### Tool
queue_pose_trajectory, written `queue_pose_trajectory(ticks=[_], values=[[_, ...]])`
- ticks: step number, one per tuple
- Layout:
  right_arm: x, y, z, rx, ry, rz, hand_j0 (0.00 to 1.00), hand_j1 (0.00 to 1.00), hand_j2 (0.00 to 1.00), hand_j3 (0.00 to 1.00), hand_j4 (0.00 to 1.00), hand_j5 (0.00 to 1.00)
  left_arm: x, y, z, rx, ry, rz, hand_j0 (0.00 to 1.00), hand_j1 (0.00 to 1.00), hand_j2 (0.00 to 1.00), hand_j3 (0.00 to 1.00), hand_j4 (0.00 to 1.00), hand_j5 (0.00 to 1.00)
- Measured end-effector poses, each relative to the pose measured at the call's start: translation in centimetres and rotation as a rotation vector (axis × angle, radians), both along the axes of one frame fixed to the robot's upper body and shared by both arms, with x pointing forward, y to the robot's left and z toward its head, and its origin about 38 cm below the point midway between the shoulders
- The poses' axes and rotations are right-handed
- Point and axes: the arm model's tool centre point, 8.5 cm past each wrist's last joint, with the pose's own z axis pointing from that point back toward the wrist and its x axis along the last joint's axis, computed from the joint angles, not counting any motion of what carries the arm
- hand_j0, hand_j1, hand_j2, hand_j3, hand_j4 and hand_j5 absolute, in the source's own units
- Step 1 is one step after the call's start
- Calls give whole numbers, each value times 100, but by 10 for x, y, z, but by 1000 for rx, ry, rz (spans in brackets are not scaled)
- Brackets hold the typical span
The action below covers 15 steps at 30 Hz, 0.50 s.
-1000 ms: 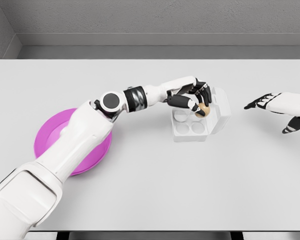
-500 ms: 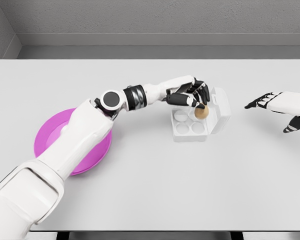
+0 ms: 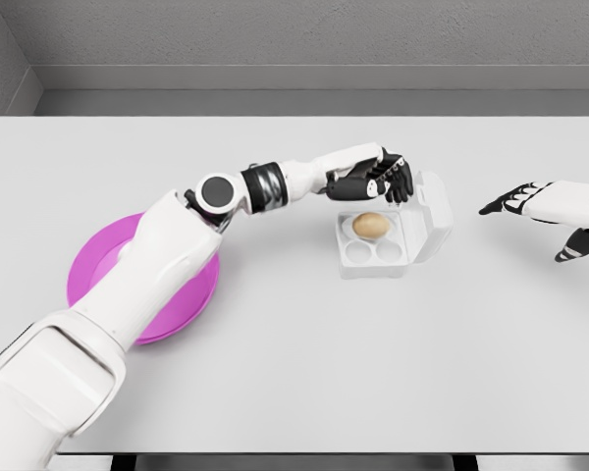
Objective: Pack egg into the box and close the box lid
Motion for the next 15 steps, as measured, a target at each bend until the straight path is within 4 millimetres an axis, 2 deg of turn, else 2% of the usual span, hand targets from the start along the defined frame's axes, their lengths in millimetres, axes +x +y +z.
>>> queue_pose_trajectory(ticks=[2,10,13,14,15], values=[[0,0,0,0,0,0,100,100,100,100,100,100,0,2,3,-14,-19,-3,44,44,44,44,44,44],[0,0,1,-1,-1,3,100,100,100,100,100,100,0,9,12,-58,-100,-23,44,44,44,44,44,44],[0,0,2,-2,-4,5,100,100,100,100,100,100,4,24,24,-61,-163,-24,47,47,47,47,47,47],[0,0,2,-2,-4,6,100,100,100,100,100,100,4,28,28,-63,-184,-30,55,55,55,55,55,55],[0,1,2,-2,-5,7,100,100,100,100,100,100,3,36,35,-61,-214,-36,79,79,79,79,79,79]])
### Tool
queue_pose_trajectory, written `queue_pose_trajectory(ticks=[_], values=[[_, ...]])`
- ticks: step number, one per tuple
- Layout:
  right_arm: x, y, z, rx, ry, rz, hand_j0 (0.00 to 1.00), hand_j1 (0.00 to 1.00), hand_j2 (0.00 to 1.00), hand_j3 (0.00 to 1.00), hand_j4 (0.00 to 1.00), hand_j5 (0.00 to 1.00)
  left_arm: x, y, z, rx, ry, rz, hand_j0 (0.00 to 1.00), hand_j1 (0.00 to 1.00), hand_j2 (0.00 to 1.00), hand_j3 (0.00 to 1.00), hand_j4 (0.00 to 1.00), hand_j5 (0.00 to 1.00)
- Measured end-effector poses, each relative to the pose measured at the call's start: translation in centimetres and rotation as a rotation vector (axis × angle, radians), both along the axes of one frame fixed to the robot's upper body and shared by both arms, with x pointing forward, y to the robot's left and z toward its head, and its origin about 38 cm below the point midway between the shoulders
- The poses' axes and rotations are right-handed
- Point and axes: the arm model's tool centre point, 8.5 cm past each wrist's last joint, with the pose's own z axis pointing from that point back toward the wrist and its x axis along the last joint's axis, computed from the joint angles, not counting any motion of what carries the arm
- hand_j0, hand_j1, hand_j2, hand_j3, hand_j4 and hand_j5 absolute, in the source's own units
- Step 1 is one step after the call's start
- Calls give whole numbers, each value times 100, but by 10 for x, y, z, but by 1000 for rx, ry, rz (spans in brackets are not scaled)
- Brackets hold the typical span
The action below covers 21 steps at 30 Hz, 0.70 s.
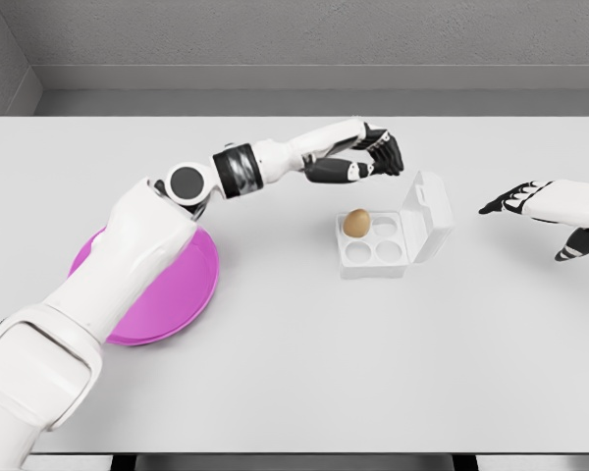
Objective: Pack egg into the box and close the box lid
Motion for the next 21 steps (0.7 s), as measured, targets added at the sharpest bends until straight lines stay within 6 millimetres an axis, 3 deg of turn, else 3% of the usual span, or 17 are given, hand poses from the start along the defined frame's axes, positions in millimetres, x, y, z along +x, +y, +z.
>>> queue_pose_trajectory(ticks=[1,5,6,7,10,13,16,21], values=[[0,1,0,0,-1,3,100,100,100,100,100,100,-1,13,9,8,-37,-2,100,100,100,100,100,100],[-1,7,2,1,-8,22,100,100,100,100,100,100,-31,98,45,122,-208,-18,100,100,100,100,100,100],[-3,10,2,2,-7,32,100,100,100,100,100,100,-44,124,40,174,-214,-12,100,100,100,100,100,100],[-4,14,2,3,-8,44,100,100,100,100,100,100,-53,146,50,229,-257,-8,100,100,100,100,100,100],[-6,23,6,7,-20,74,100,100,100,100,100,100,-77,191,59,439,-408,-16,100,100,100,100,100,100],[-9,35,12,10,-37,113,100,100,100,100,100,100,-84,210,77,531,-520,9,100,100,100,100,100,100],[-13,47,19,14,-55,153,100,100,100,100,100,100,-86,216,85,554,-567,25,100,100,100,100,100,100],[-17,58,29,31,-73,190,100,100,100,100,100,100,-91,219,76,541,-546,24,100,100,100,100,100,100]])
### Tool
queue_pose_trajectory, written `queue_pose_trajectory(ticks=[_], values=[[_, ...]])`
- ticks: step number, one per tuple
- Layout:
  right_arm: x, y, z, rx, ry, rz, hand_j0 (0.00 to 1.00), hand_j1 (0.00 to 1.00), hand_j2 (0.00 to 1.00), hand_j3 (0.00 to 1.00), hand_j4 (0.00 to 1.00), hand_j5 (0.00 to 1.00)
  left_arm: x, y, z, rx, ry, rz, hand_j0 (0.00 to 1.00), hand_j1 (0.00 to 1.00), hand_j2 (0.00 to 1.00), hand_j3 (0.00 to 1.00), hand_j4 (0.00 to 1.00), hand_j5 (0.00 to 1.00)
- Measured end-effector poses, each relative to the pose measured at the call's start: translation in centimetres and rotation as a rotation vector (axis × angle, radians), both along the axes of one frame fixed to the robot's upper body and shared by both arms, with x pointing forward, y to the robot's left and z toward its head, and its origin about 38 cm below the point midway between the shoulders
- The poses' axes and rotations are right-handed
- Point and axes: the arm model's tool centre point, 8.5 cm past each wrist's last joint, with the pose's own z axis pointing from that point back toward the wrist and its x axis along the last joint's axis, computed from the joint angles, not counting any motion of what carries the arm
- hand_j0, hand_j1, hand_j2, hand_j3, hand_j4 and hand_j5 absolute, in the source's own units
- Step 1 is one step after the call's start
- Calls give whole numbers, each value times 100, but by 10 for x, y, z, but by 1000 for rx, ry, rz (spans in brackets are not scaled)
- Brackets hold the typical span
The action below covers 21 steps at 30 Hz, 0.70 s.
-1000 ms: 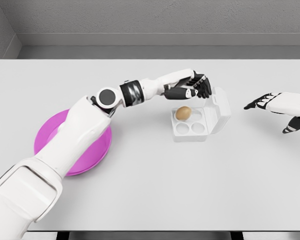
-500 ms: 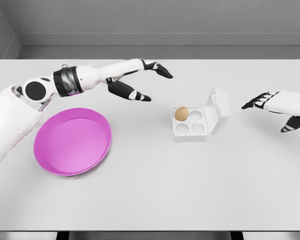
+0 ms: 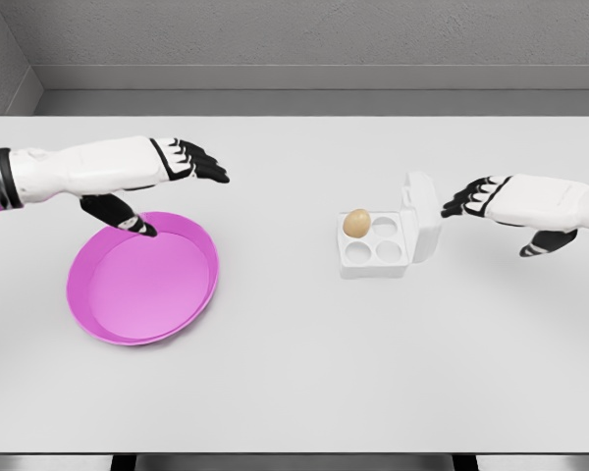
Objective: Pack egg into the box and close the box lid
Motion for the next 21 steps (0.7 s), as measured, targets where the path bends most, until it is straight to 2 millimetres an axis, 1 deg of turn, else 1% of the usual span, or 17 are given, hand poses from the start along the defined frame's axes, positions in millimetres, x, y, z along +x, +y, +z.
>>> queue_pose_trajectory(ticks=[5,7,13,15,18,21], values=[[-2,6,6,13,-10,20,100,100,100,100,100,100,0,2,-1,-5,4,4,100,100,100,100,100,100],[-2,11,4,23,-8,30,100,100,100,100,100,100,0,3,-1,-7,8,6,100,100,100,100,100,100],[-1,36,-8,71,11,79,100,100,100,100,100,100,0,3,-2,-10,11,6,100,100,100,100,100,100],[2,41,-6,78,2,88,100,100,100,100,100,100,0,3,-2,-11,11,6,100,100,100,100,100,100],[6,40,6,76,-27,87,100,100,100,100,100,100,0,3,-2,-10,13,7,100,100,100,100,100,100],[7,26,15,66,-48,56,100,100,100,100,100,100,0,3,-1,-10,10,9,100,100,100,100,100,100]])
